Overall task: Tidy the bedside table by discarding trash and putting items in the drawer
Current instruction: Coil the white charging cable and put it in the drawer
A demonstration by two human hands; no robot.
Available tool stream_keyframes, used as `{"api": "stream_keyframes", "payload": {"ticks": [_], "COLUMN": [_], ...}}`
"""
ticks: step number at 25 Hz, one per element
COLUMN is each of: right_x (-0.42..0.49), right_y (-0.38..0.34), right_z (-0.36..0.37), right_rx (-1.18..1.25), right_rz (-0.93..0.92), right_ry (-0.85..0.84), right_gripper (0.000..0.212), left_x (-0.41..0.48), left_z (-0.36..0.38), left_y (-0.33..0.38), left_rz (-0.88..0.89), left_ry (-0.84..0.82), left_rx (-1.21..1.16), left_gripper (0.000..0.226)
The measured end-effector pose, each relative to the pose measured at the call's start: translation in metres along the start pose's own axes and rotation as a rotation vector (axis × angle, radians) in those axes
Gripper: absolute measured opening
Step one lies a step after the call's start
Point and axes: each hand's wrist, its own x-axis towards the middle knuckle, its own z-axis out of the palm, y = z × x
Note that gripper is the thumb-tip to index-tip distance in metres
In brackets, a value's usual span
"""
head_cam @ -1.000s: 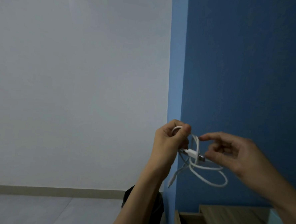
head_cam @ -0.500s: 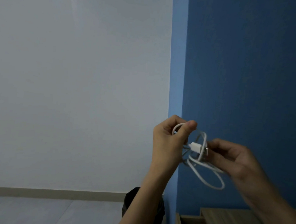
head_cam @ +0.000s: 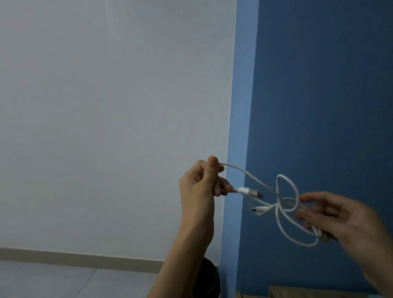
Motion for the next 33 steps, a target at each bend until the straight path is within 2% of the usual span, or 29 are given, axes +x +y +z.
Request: {"api": "stream_keyframes", "payload": {"ticks": [1, 3, 4, 5, 6, 7, 8, 9, 10, 12, 13, 15, 16, 18, 20, 22, 23, 24, 26, 28, 30, 33], "right_x": [0.001, 0.01, 0.012, 0.014, 0.013, 0.011, 0.009, 0.01, 0.011, 0.017, 0.018, 0.022, 0.023, 0.023, 0.022, 0.021, 0.019, 0.019, 0.024, 0.029, 0.031, 0.024], "right_y": [0.003, 0.016, 0.018, 0.021, 0.019, 0.017, 0.02, 0.029, 0.036, 0.035, 0.032, 0.038, 0.042, 0.031, 0.011, -0.01, -0.022, -0.029, -0.041, -0.042, -0.037, -0.025], "right_z": [0.0, -0.007, -0.013, -0.021, -0.026, -0.03, -0.039, -0.049, -0.055, -0.047, -0.041, -0.035, -0.033, -0.023, -0.008, 0.01, 0.019, 0.026, 0.037, 0.039, 0.033, 0.026], "right_rx": [0.043, 0.118, 0.084, 0.061, 0.082, 0.137, 0.182, 0.241, 0.197, 0.063, -0.007, -0.069, -0.14, -0.229, -0.114, 0.067, 0.068, 0.056, 0.058, 0.086, 0.13, 0.08], "right_rz": [0.029, 0.065, 0.052, 0.04, 0.037, 0.044, 0.07, 0.082, 0.107, 0.163, 0.172, 0.166, 0.156, 0.125, 0.076, -0.011, -0.076, -0.134, -0.199, -0.221, -0.191, 0.05], "right_ry": [0.043, 0.155, 0.249, 0.345, 0.39, 0.451, 0.461, 0.453, 0.472, 0.388, 0.319, 0.158, 0.094, 0.088, 0.057, -0.113, -0.191, -0.231, -0.185, -0.161, -0.261, -0.631], "right_gripper": [0.066, 0.019, 0.006, 0.013, 0.008, 0.028, 0.058, 0.078, 0.087, 0.085, 0.068, 0.014, 0.011, 0.037, 0.043, 0.057, 0.062, 0.059, 0.04, 0.041, 0.055, 0.061], "left_x": [0.0, 0.003, 0.006, 0.011, 0.016, 0.021, 0.025, 0.028, 0.029, 0.029, 0.027, 0.024, 0.023, 0.021, 0.02, 0.02, 0.02, 0.019, 0.019, 0.019, 0.019, 0.026], "left_z": [-0.002, -0.006, -0.01, -0.015, -0.023, -0.032, -0.04, -0.046, -0.05, -0.048, -0.042, -0.025, -0.016, -0.002, 0.007, 0.015, 0.02, 0.023, 0.028, 0.028, 0.026, 0.016], "left_y": [0.001, 0.003, 0.006, 0.008, 0.012, 0.015, 0.018, 0.02, 0.021, 0.02, 0.018, 0.013, 0.011, 0.008, 0.003, -0.002, -0.004, -0.006, -0.004, 0.003, 0.011, 0.023], "left_rz": [-0.01, -0.013, -0.011, -0.008, -0.001, 0.006, 0.011, 0.011, 0.005, -0.015, -0.029, -0.068, -0.092, -0.14, -0.164, -0.161, -0.158, -0.159, -0.174, -0.21, -0.238, -0.221], "left_ry": [0.011, 0.037, 0.059, 0.093, 0.137, 0.183, 0.219, 0.238, 0.236, 0.177, 0.128, 0.019, -0.029, -0.105, -0.17, -0.226, -0.248, -0.27, -0.304, -0.303, -0.291, -0.188], "left_rx": [-0.034, -0.12, -0.153, -0.165, -0.156, -0.138, -0.12, -0.111, -0.116, -0.142, -0.148, -0.13, -0.118, -0.098, -0.07, -0.034, -0.019, -0.013, -0.036, -0.089, -0.147, -0.243], "left_gripper": [0.035, 0.034, 0.032, 0.031, 0.03, 0.03, 0.03, 0.031, 0.03, 0.029, 0.029, 0.028, 0.028, 0.026, 0.024, 0.024, 0.025, 0.026, 0.031, 0.04, 0.051, 0.058]}}
